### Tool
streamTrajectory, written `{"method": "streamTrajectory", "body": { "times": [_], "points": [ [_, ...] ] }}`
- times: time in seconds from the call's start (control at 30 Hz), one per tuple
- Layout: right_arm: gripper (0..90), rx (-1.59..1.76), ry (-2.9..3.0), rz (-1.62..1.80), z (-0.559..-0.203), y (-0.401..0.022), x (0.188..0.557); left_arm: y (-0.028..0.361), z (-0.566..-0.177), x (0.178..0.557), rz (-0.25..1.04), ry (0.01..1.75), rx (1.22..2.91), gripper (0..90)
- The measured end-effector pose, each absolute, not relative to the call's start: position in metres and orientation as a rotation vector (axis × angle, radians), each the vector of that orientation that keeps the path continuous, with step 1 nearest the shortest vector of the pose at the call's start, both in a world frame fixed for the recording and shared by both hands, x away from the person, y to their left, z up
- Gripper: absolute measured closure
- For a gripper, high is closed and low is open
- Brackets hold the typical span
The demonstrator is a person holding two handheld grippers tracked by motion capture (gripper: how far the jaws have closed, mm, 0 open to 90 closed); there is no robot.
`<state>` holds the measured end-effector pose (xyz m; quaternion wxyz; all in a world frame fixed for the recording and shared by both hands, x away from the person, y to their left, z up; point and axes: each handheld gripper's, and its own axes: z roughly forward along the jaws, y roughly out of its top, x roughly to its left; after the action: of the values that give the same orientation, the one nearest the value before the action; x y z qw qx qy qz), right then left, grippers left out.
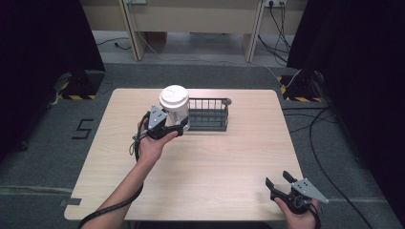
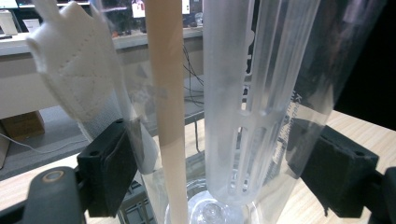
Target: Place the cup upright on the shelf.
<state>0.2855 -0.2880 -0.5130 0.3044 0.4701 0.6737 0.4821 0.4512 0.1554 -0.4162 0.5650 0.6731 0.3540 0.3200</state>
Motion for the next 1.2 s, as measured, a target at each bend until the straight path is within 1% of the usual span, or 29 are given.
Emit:
{"method": "streamTrajectory", "body": {
  "times": [1.2],
  "points": [
    [25.3, 1.255, 1.783, 1.285, -0.513, -0.288, 0.286, 0.134, -0.396, 0.483, 0.763, 0.824, 1.582, 17.8]
  ]
}}
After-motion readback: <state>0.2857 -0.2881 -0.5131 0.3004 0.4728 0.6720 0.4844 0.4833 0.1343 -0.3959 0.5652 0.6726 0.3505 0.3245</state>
